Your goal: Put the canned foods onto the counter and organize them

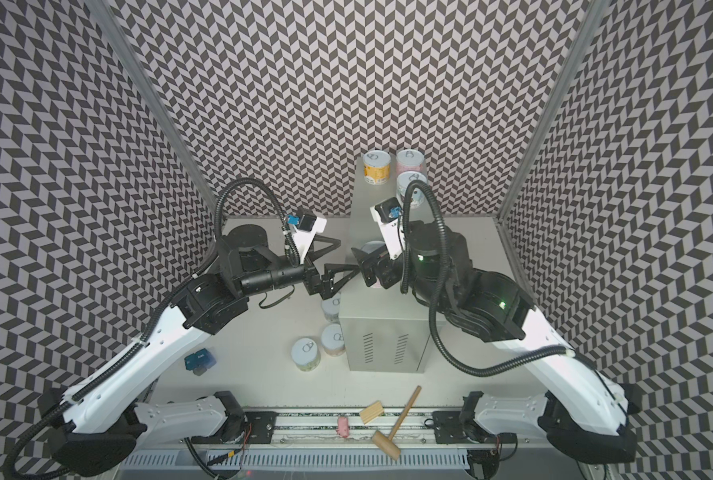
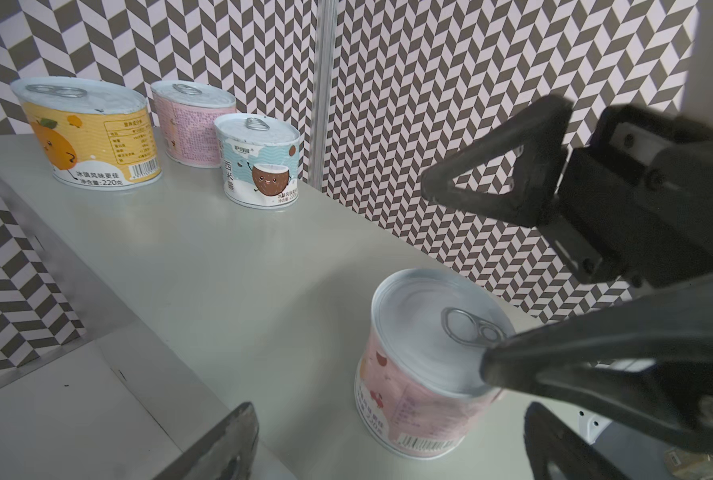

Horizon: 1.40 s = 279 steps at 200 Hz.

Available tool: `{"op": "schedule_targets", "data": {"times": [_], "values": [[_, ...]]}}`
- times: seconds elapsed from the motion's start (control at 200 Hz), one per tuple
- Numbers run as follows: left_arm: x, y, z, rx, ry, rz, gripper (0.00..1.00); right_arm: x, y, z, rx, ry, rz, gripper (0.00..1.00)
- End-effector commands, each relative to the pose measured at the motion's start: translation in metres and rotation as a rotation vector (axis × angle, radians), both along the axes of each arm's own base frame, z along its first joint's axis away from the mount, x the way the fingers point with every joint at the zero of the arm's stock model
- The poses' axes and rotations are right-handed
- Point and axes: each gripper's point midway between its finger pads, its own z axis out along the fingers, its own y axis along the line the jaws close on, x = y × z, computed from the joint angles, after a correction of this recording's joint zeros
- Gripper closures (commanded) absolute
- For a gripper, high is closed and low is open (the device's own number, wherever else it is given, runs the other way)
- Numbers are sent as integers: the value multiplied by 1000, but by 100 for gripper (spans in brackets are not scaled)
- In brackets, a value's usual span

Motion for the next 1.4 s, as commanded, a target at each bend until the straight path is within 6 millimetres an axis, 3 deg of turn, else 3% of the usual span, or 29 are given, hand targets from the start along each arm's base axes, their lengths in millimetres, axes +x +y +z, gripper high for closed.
{"op": "schedule_targets", "data": {"times": [0.0,0.295,0.456,0.621,1.061,1.392], "values": [[7,-2,-2,25,-25,44,0,-7,-25,17,54,-42,-59,1],[5,-33,-12,108,-50,67,2,-29,-88,13,142,-96,-174,1],[3,-45,-9,94,-50,53,5,-44,-105,9,195,-131,-159,1],[6,-51,-6,82,-61,62,14,-47,-109,-4,189,-126,-160,1],[13,-62,-3,76,-85,66,12,-49,-99,-25,178,-125,-110,1],[22,-67,-2,77,-103,91,24,-52,-102,-30,172,-133,-101,1]]}}
